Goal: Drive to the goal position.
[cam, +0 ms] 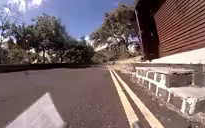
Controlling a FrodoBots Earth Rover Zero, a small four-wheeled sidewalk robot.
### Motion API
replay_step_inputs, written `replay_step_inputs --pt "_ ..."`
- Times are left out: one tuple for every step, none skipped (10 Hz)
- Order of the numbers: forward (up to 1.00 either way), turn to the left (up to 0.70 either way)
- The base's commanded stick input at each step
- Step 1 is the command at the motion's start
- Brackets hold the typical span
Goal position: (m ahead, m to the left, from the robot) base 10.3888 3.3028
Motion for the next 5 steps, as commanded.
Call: replay_step_inputs --pt "0.0 0.0" --pt "0.0 0.0" --pt "0.0 0.0" --pt "0.0 0.0" --pt "0.04 0.0"
